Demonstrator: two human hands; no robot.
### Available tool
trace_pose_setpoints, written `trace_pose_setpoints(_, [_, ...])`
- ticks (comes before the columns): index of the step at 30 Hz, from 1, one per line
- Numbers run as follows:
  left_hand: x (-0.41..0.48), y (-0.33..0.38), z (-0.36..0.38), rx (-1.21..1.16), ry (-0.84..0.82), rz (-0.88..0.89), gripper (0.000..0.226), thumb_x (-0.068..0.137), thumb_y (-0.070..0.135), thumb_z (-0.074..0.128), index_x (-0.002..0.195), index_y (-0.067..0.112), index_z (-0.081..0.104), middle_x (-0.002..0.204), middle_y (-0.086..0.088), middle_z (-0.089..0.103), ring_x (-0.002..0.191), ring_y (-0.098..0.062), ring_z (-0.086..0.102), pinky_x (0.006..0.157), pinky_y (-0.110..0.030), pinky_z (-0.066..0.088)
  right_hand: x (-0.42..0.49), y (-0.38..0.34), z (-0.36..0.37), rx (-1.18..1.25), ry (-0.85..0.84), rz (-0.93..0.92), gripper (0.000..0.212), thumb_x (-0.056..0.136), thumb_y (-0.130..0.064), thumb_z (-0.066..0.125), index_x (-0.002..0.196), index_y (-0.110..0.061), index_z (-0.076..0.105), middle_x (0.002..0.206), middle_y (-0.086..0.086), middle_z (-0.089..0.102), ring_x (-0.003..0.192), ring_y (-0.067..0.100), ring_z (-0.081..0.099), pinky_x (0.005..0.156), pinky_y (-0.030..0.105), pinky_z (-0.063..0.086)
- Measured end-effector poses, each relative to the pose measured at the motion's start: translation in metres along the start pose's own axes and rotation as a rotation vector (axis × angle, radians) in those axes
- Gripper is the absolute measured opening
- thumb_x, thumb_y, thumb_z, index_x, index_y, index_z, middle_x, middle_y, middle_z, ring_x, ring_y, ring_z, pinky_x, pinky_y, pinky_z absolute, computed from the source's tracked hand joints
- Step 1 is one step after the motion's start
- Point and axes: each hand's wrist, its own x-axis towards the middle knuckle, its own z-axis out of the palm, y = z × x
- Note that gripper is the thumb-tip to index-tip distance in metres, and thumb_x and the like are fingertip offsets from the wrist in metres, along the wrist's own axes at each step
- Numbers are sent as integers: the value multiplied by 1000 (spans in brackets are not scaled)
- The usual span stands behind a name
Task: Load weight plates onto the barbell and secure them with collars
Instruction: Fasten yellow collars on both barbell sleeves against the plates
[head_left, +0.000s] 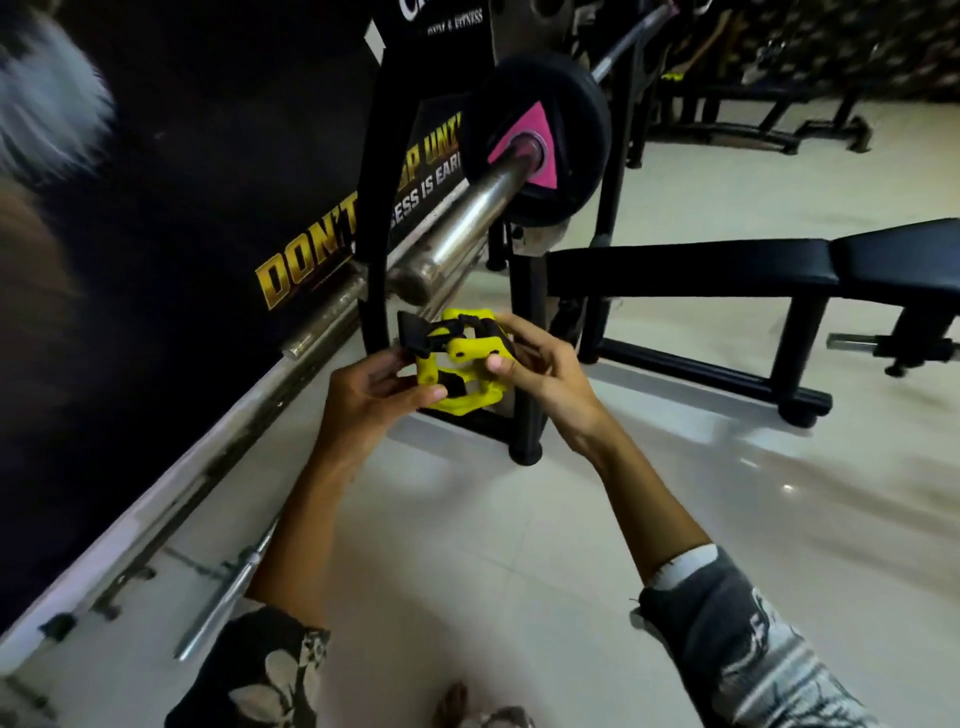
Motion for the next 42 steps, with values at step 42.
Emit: trace_pose_setpoints(42, [316,-17,-24,8,-471,38,49,57,25,82,102,19,63,85,15,73,84,0,66,73,-11,49,203,29,-49,-7,649,-248,40,85,-2,58,125,-1,54,99,-3,72,94,11,65,72,22,56])
